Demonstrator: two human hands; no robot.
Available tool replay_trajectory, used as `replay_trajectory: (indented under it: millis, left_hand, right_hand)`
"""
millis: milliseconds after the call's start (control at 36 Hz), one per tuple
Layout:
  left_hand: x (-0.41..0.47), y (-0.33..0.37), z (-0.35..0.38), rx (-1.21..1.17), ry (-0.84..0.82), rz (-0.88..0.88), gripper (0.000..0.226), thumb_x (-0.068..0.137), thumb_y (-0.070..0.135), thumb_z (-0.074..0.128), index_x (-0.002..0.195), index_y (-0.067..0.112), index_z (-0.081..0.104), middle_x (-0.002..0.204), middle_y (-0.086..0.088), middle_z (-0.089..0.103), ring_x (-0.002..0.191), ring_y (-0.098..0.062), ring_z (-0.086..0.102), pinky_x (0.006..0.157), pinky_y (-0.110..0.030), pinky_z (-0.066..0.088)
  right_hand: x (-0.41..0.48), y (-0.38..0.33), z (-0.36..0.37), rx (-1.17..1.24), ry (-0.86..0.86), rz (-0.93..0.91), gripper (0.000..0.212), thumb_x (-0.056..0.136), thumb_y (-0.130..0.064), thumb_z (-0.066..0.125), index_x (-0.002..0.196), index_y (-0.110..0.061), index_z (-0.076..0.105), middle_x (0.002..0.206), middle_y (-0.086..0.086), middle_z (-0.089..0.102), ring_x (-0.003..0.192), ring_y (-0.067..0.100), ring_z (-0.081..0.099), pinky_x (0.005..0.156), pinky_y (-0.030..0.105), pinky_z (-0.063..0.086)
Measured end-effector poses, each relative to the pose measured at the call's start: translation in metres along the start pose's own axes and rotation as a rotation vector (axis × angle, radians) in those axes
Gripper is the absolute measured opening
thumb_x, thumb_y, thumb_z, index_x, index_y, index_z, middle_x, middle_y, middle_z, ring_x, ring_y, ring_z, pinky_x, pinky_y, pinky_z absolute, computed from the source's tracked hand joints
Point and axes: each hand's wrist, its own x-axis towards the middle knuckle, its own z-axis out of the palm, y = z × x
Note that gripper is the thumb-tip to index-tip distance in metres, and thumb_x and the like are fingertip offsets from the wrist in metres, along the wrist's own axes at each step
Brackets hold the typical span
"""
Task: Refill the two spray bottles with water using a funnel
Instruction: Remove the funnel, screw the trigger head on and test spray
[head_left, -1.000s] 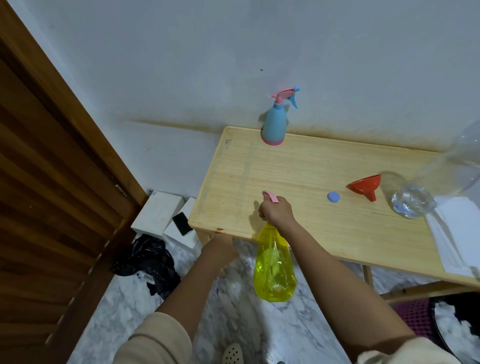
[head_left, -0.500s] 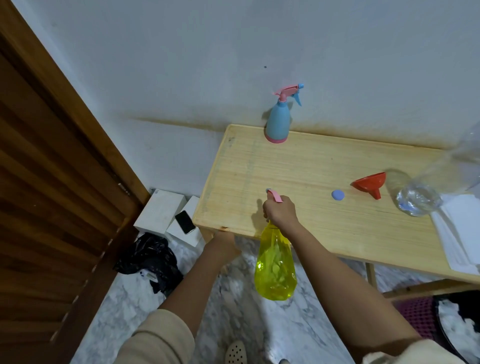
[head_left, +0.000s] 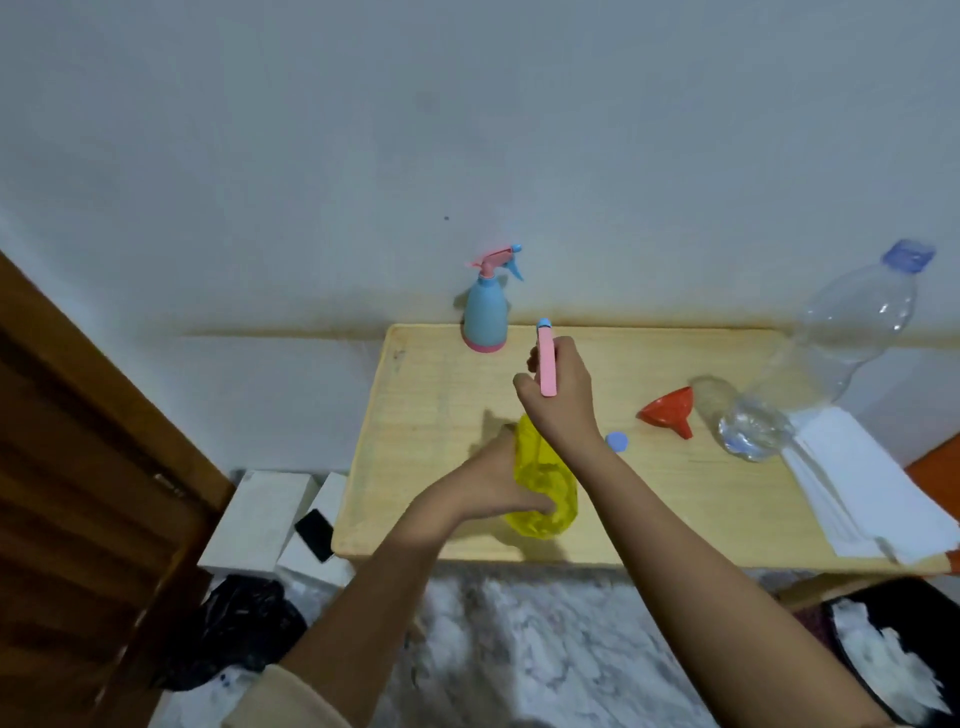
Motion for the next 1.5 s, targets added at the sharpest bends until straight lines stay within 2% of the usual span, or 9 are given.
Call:
replay_trajectory:
  millis: [139, 306, 583, 833, 1000, 1139, 1278, 1389, 1500]
  left_hand:
    - [0.052, 0.015, 0.004, -0.003, 0.276, -0.037, 0.080, 0.053, 0.041, 0.086, 0.119, 0.016, 0.048, 0.111, -0.001, 0.063, 0.100, -0.017, 0.060, 0.083, -0.032, 0.050]
    - [0.115, 0.020, -0.033, 0.041, 0.138, 0.044, 0.068, 0.058, 0.023, 0.088, 0.115, 0.032, 0.051, 0.103, 0.009, 0.063, 0.095, -0.008, 0.061, 0.077, -0.019, 0.050]
    - [0.234, 0.011, -0.039, -0.015, 0.228, 0.065, 0.083, 0.047, 0.048, 0.086, 0.122, 0.033, 0.052, 0.112, 0.010, 0.060, 0.104, -0.003, 0.059, 0.086, -0.026, 0.052]
    - [0.304, -0.009, -0.026, -0.116, 0.461, -0.035, 0.065, 0.059, 0.039, 0.081, 0.116, 0.019, 0.058, 0.108, -0.003, 0.060, 0.099, -0.016, 0.057, 0.073, -0.016, 0.039]
    - [0.327, -0.018, -0.040, -0.234, 0.463, 0.017, 0.054, 0.046, 0.050, 0.067, 0.098, 0.039, 0.057, 0.089, 0.019, 0.063, 0.079, 0.010, 0.059, 0.064, -0.008, 0.043]
    - [0.337, -0.022, -0.054, -0.172, 0.394, 0.091, 0.046, 0.073, 0.023, 0.078, 0.111, 0.021, 0.052, 0.090, 0.018, 0.058, 0.077, 0.018, 0.057, 0.064, -0.003, 0.040]
    - [0.342, -0.036, -0.061, -0.112, 0.355, 0.104, 0.058, 0.059, 0.059, 0.067, 0.110, 0.036, 0.051, 0.103, 0.004, 0.065, 0.095, -0.007, 0.064, 0.079, -0.020, 0.049]
    - [0.342, -0.033, -0.064, 0.000, 0.446, 0.209, 0.084, 0.061, 0.084, 0.051, 0.104, 0.011, 0.061, 0.083, 0.012, 0.057, 0.075, 0.001, 0.054, 0.069, -0.002, 0.035]
    - [0.337, -0.032, -0.063, 0.013, 0.550, 0.232, 0.041, 0.056, 0.058, 0.066, 0.087, 0.033, 0.054, 0.067, 0.021, 0.049, 0.073, 0.013, 0.053, 0.061, -0.002, 0.035]
  right_hand:
    - [0.039, 0.002, -0.017, -0.095, -0.065, -0.103, 0.042, 0.071, -0.001, 0.066, 0.105, -0.001, 0.042, 0.099, 0.007, 0.038, 0.086, 0.017, 0.039, 0.065, 0.011, 0.031]
    - [0.105, 0.021, -0.062, -0.080, -0.297, -0.042, 0.060, 0.061, -0.010, 0.085, 0.110, -0.007, 0.050, 0.110, 0.012, 0.050, 0.102, 0.022, 0.052, 0.088, 0.031, 0.046]
    - [0.190, 0.062, -0.069, -0.088, -0.004, -0.070, 0.051, 0.054, -0.018, 0.088, 0.088, -0.016, 0.050, 0.087, -0.004, 0.051, 0.079, 0.001, 0.051, 0.067, 0.007, 0.037]
    - [0.246, 0.093, -0.049, -0.191, 0.092, 0.065, 0.054, 0.060, -0.040, 0.082, 0.099, -0.021, 0.050, 0.101, -0.007, 0.054, 0.098, 0.009, 0.055, 0.066, 0.026, 0.040]
    - [0.271, 0.105, -0.035, -0.257, 0.105, 0.120, 0.066, 0.059, -0.055, 0.079, 0.107, -0.022, 0.050, 0.105, -0.010, 0.055, 0.102, 0.009, 0.055, 0.069, 0.026, 0.041]
    - [0.277, 0.111, -0.024, -0.283, 0.115, 0.121, 0.061, 0.061, -0.056, 0.077, 0.106, -0.024, 0.050, 0.103, -0.014, 0.052, 0.100, 0.006, 0.054, 0.067, 0.025, 0.038]
    - [0.278, 0.117, -0.015, -0.305, 0.152, 0.124, 0.062, 0.059, -0.057, 0.077, 0.105, -0.024, 0.051, 0.103, -0.013, 0.053, 0.101, 0.007, 0.054, 0.069, 0.028, 0.043]
    - [0.278, 0.118, -0.014, -0.299, 0.170, 0.103, 0.061, 0.059, -0.055, 0.079, 0.104, -0.023, 0.052, 0.102, -0.013, 0.055, 0.100, 0.006, 0.053, 0.067, 0.026, 0.040]
    - [0.272, 0.125, -0.014, -0.247, 0.180, 0.065, 0.060, 0.062, -0.048, 0.081, 0.107, -0.018, 0.055, 0.102, -0.012, 0.053, 0.101, 0.007, 0.053, 0.072, 0.021, 0.039]
